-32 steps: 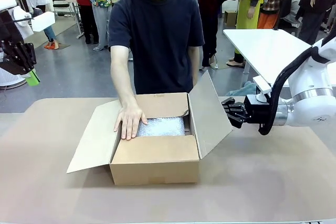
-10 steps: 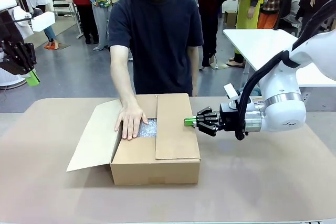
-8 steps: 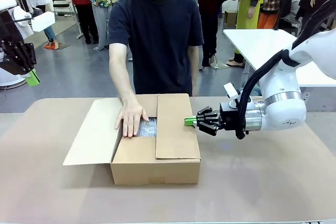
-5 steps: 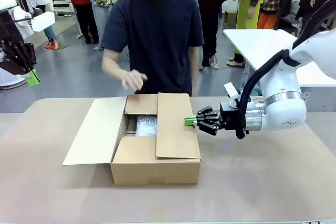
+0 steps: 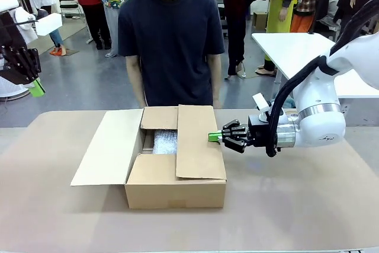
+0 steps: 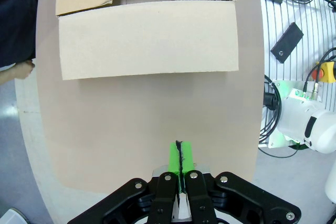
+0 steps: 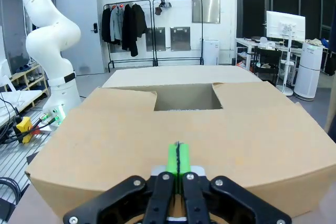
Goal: Wrap the clocks to prevent damage.
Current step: Push the right (or left) flap of the Package Box to close it, then push the left (or right) flap of the Package Box to close it.
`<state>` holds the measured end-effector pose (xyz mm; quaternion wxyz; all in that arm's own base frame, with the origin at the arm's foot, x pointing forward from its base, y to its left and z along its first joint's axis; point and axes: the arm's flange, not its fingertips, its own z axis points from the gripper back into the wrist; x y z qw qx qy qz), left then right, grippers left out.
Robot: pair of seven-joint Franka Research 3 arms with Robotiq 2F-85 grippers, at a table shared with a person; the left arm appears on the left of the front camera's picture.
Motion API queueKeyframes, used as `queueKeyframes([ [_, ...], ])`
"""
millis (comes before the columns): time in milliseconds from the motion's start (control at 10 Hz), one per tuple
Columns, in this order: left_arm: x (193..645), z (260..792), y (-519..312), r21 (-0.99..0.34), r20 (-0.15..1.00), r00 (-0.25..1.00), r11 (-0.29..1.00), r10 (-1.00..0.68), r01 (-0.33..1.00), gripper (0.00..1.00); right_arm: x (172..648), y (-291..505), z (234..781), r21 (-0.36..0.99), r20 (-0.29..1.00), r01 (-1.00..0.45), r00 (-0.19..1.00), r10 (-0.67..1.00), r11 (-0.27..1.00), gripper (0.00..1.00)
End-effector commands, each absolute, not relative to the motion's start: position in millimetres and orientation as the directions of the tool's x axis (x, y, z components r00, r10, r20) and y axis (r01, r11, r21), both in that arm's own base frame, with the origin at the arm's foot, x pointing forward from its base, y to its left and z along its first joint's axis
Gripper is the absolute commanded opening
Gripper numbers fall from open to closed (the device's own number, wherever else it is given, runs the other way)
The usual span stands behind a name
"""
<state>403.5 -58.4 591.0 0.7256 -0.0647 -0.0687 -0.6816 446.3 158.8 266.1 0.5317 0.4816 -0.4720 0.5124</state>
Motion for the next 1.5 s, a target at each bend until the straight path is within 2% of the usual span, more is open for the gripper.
queueKeyframes([
  [0, 402.7, 592.1, -57.1, -0.005, 0.192, 0.061, 0.061, -0.979, 0.998, 0.0, 444.1, 160.0, 263.1, 0.033, 0.995, -0.999, 0.035, 0.089, 0.02, 0.01],
  [1000, 403.5, 591.0, -58.4, 0.0, 0.188, 0.061, 0.062, -0.98, 0.998, 0.0, 444.1, 160.0, 263.1, 0.033, 0.995, -0.999, 0.035, 0.089, 0.02, 0.01],
  [1100, 416.8, 582.9, -39.3, 0.022, 0.3, 0.058, 0.068, -0.952, 0.997, 0.0, 444.1, 160.0, 263.1, 0.033, 0.995, -0.999, 0.035, 0.089, 0.02, 0.01],
  [1200, 440.3, 569.8, -21.3, -0.069, 0.407, 0.046, 0.019, -0.912, 0.997, 0.0, 444.1, 160.0, 263.1, 0.033, 0.995, -0.999, 0.035, 0.089, 0.02, 0.01],
  [1400, 454.6, 515.4, 23.6, -0.094, 0.646, 0.031, -0.04, -0.763, 0.995, 0.0, 444.1, 160.0, 263.1, 0.033, 0.995, -0.999, 0.035, 0.089, 0.02, 0.01],
])
